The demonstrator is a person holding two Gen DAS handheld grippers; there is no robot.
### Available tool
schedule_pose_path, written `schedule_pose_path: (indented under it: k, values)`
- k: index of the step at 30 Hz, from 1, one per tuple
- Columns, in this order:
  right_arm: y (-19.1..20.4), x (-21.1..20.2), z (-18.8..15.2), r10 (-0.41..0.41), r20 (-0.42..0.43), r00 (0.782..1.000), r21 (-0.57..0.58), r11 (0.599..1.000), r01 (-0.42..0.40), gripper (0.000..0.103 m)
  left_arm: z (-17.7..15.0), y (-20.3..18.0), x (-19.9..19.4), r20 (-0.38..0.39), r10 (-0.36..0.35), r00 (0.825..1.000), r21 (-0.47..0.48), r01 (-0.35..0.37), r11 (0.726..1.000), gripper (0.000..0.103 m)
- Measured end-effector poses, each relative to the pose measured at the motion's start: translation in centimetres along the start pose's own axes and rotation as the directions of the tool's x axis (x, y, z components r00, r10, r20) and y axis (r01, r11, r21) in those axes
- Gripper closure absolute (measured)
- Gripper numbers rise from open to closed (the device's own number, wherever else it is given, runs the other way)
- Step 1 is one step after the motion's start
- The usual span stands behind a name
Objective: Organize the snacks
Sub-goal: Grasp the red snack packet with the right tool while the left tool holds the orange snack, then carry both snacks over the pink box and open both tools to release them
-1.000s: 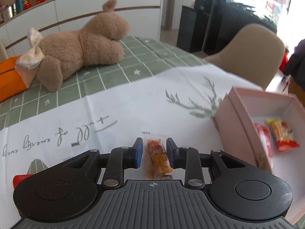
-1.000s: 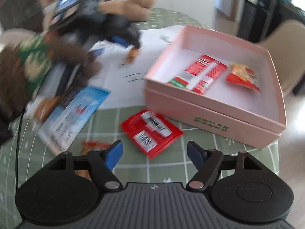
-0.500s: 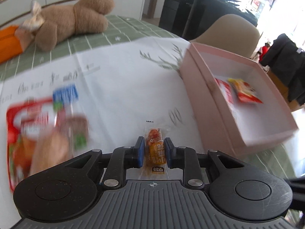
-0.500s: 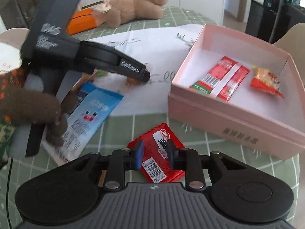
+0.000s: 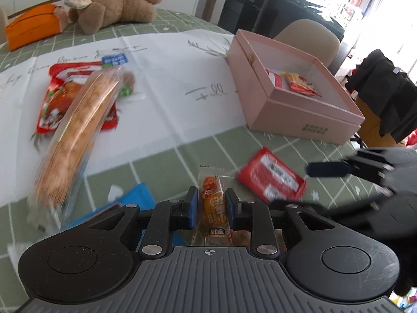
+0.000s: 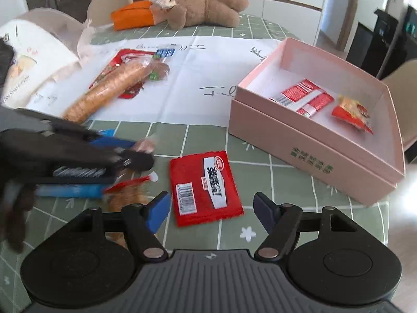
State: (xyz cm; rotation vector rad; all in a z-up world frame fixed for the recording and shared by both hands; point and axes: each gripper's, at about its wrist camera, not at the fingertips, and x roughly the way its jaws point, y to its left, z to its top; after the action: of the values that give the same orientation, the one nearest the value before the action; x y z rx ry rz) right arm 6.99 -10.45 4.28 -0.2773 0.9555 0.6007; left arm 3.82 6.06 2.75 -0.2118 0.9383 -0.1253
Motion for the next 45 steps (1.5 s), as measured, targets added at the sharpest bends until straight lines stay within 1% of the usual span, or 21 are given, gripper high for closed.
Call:
schedule_pose_path:
  k: [1,2,4,5,8,11,15,19,21,23,24,25,26,27,28,31,34,38,42,45]
  values:
    - [-0.3,0.7,0.2,0.009,-0.013,1.000,0.015,1.000,-0.009,0.032,-0.1,0.0,-0.2,-0.005,0.004,1.000,0.002,-0.004,1.000,0.075]
    - [-0.4,1.3,0.4,0.011,-0.018,1.000,0.031,0.999,-0.010,0.029,-0.2,0.0,-0.3,-0.011,0.008,1.000,0.007,-0.008,1.000,0.075]
    - [-0.2,1.7,0.7,-0.016,-0.003,1.000,0.031,0.999,0.016,0.029,-0.4,-0.1,-0.5,-0.018,0.018,1.000,0.019,-0.018,1.000,0.075]
    - [-0.1,1.8,0.8,-0.027,-0.005,1.000,0.028,0.999,0.027,0.031,-0.5,-0.2,-0.6,-0.021,0.024,1.000,0.025,-0.023,0.999,0.075]
    - [0.0,1.5,0.9,-0.029,-0.015,0.999,0.016,0.999,0.030,0.042,-0.8,-0.8,-0.8,-0.038,0.037,0.999,0.051,-0.035,0.998,0.076]
    - [-0.9,1.0,0.3,-0.041,-0.028,0.999,0.038,0.998,0.042,0.042,-1.2,-1.4,-0.9,-0.045,0.021,0.999,0.078,-0.018,0.997,0.075]
    - [-2.5,0.1,-0.7,-0.054,-0.032,0.998,0.066,0.996,0.056,0.042,-1.5,-1.8,-0.9,-0.049,0.010,0.999,0.086,-0.006,0.996,0.075]
    - [-3.2,-0.2,-1.3,-0.044,-0.019,0.999,0.076,0.996,0.046,0.040,-1.4,-1.8,-0.9,-0.061,-0.008,0.998,0.071,0.012,0.997,0.075]
    - [-3.0,0.1,-1.2,-0.054,-0.013,0.998,0.073,0.996,0.055,0.033,-1.4,-1.9,-0.9,-0.062,-0.009,0.998,0.077,0.014,0.997,0.075]
    - [-2.8,0.5,-0.9,-0.063,0.002,0.998,0.078,0.995,0.062,0.029,-1.5,-2.0,-0.9,-0.061,-0.006,0.998,0.081,0.011,0.997,0.075]
    - [-2.6,0.6,-0.7,-0.066,0.001,0.998,0.083,0.994,0.065,0.030,-1.5,-2.0,-0.9,-0.060,-0.005,0.998,0.083,0.010,0.996,0.075]
    - [-2.4,0.7,-0.4,-0.068,-0.004,0.998,0.086,0.994,0.068,0.033,-1.5,-2.0,-0.9,-0.060,-0.004,0.998,0.086,0.009,0.996,0.075]
    - [-2.2,0.5,-0.2,-0.063,-0.008,0.998,0.081,0.995,0.064,0.044,-1.5,-2.1,-0.9,-0.061,-0.003,0.998,0.087,0.009,0.996,0.074]
    - [-2.1,0.4,-0.1,-0.051,-0.019,0.999,0.079,0.996,0.052,0.045,-1.5,-2.1,-0.9,-0.063,-0.003,0.998,0.089,0.008,0.996,0.074]
    - [-2.0,0.2,-0.2,-0.045,-0.024,0.999,0.081,0.996,0.047,0.046,-1.5,-2.1,-0.9,-0.065,-0.002,0.998,0.091,0.007,0.996,0.074]
    - [-2.1,-0.6,-0.8,-0.064,-0.020,0.998,0.088,0.994,0.065,0.047,-1.4,-2.3,-0.8,-0.072,0.003,0.997,0.099,0.004,0.995,0.074]
    - [-3.2,-1.7,-1.5,-0.065,-0.016,0.998,0.131,0.989,0.067,0.047,-1.2,-2.3,-0.7,-0.077,-0.002,0.997,0.105,0.010,0.994,0.075]
    - [-4.3,-3.3,-2.4,-0.109,-0.004,0.994,0.163,0.981,0.108,0.047,-0.8,-2.6,-0.3,-0.083,-0.006,0.996,0.120,0.016,0.993,0.075]
    - [-4.8,-4.2,-2.9,-0.123,0.002,0.992,0.184,0.975,0.121,0.047,-1.0,-3.0,-0.2,-0.070,-0.001,0.998,0.138,0.011,0.990,0.077]
    - [-4.9,-5.0,-3.1,-0.131,0.024,0.991,0.203,0.971,0.124,0.047,-1.4,-2.6,-0.3,-0.054,-0.037,0.998,0.104,0.042,0.994,0.078]
